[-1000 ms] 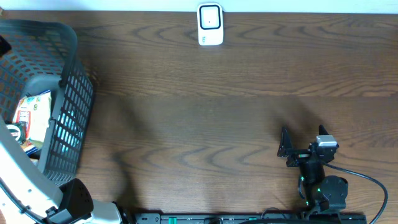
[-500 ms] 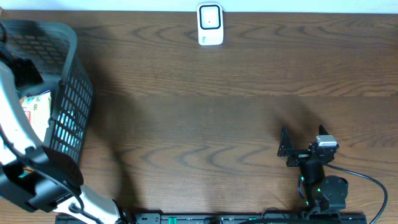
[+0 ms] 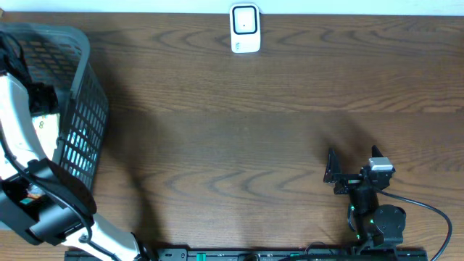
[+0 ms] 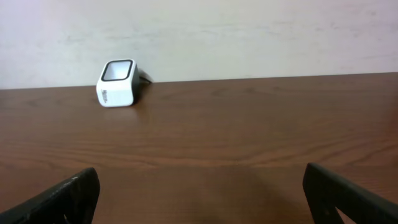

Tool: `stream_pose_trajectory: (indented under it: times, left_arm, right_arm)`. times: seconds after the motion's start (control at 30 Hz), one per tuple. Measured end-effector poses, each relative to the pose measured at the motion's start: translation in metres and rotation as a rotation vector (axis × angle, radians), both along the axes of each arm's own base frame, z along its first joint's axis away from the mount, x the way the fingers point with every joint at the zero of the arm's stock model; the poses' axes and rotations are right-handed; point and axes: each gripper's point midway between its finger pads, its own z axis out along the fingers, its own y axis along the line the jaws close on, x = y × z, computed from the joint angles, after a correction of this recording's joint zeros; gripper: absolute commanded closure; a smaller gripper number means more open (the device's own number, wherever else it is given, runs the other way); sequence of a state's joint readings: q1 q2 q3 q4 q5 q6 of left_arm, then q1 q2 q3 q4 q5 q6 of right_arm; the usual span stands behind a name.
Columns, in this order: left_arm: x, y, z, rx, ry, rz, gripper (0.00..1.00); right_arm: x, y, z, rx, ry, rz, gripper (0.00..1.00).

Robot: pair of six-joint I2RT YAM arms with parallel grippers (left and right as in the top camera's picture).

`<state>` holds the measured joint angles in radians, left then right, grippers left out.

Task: Scan the item barcode
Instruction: 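Reach the left gripper into the basket and grasp the white snack bag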

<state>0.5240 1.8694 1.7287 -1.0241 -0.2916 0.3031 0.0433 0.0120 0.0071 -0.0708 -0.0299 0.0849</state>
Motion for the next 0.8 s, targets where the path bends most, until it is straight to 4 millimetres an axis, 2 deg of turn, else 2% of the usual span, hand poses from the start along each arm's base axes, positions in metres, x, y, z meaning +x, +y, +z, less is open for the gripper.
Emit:
stream_pose_trajectory:
  times: [0.2,0.47,0.8]
  left_arm:
    - [0.005,0.003,-0.046,-0.025,0.082,-0.057,0.02]
    - [0.025,0.015,-0.060,0.030,0.031,-0.110,0.02]
    - [0.017,0.012,-0.100,0.039,0.072,-0.189,0.02]
  right_arm:
    - [0.000,0.000,0.000,0.000,0.000,0.000,0.01]
    - [0.000,0.000,0.000,0.000,0.000,0.000,0.01]
    - [0.000,0.000,0.000,0.000,0.000,0.000,0.00]
